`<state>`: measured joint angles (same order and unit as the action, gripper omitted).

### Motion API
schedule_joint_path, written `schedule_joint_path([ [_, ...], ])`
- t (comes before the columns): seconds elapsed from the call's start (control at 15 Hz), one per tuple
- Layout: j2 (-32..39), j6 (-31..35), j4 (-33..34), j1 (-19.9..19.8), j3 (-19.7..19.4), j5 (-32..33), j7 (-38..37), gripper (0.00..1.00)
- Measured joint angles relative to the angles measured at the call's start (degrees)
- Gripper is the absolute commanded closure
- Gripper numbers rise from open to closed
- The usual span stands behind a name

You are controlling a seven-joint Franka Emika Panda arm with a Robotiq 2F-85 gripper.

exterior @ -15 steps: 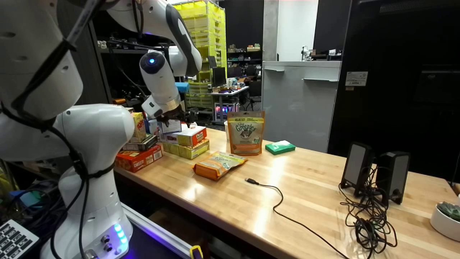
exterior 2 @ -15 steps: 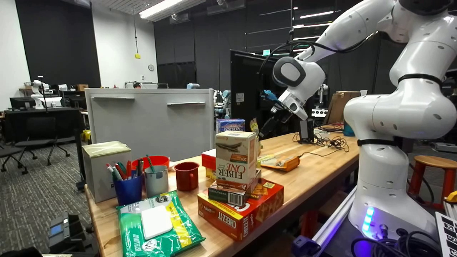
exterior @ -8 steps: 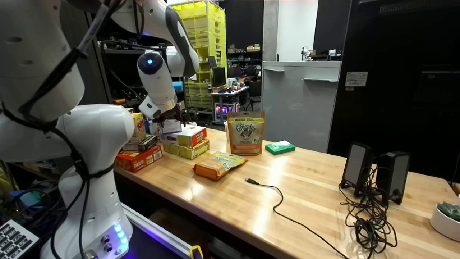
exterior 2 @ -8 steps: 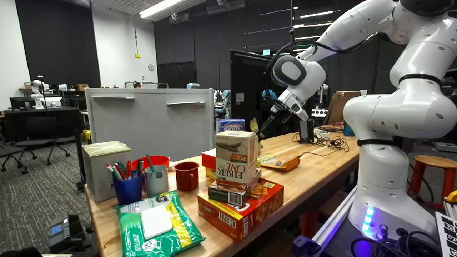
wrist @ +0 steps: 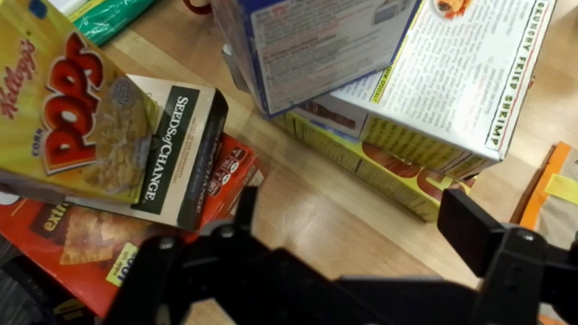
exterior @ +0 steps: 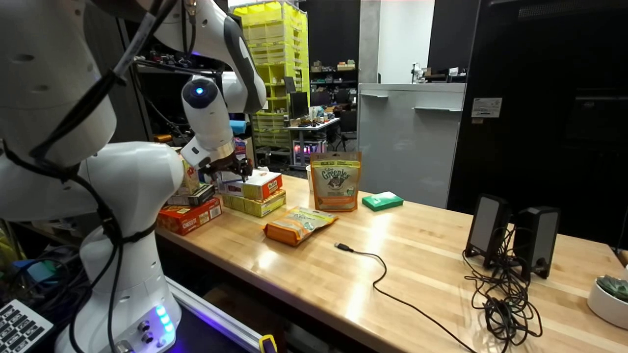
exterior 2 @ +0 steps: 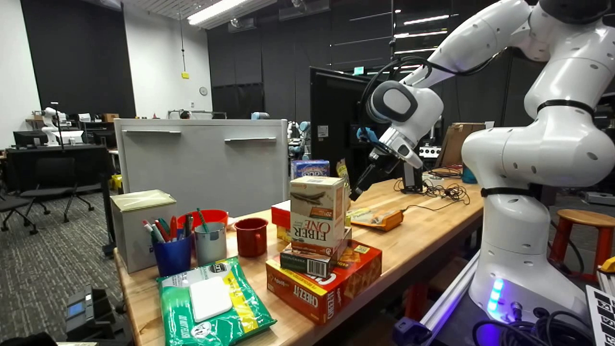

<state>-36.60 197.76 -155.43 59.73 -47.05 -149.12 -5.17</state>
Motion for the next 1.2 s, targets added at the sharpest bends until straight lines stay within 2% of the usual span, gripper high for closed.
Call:
schedule_joint_path([
  [0.87, -3.56, 0.00, -2.04, 2.17, 0.28, -0.01, -21.70, 0.00],
  [1.2, -5.16, -0.01, -1.69, 2.18, 2.59, -0.01, -31.21, 0.00],
])
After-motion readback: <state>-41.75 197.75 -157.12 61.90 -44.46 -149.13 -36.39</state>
